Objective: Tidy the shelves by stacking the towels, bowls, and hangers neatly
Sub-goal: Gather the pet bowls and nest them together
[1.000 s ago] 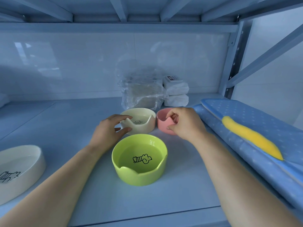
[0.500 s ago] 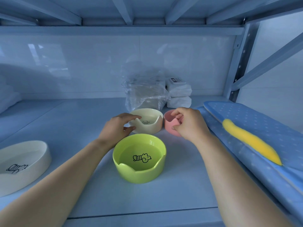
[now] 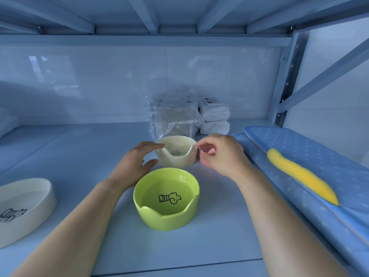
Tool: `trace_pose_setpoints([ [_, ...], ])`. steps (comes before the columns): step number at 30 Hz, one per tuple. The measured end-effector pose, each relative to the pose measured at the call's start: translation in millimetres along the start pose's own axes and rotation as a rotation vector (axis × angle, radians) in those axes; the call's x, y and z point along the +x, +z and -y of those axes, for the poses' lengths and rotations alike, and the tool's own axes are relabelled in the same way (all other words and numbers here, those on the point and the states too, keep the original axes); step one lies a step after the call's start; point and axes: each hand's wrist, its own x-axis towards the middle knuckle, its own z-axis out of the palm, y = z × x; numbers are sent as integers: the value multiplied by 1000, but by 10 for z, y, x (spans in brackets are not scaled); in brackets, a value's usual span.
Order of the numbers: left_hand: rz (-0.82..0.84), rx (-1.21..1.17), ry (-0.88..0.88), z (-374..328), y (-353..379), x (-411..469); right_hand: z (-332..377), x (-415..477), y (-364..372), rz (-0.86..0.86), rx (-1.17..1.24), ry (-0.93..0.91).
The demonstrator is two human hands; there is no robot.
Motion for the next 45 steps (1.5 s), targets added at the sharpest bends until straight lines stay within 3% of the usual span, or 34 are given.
trace_pose_setpoints([
  [3,-37,-8,-11,20,-57,6,-143,16,-188,-35,20,64],
  [11,16,-85,-25,29,15,34,-210,7,-106,84,-24,209],
  [22,-25,-47,3,52,34,30,-224,37,70,-71,-62,162],
  [26,-5,-38,17,30,29,17,-207,32,47,-81,48,83],
  [32,4,-5,48,8,15,15,-258,52,-278,-284,239,89],
  [45,-101,58,12,-60,95,23,-299,41,0,6,131,132],
])
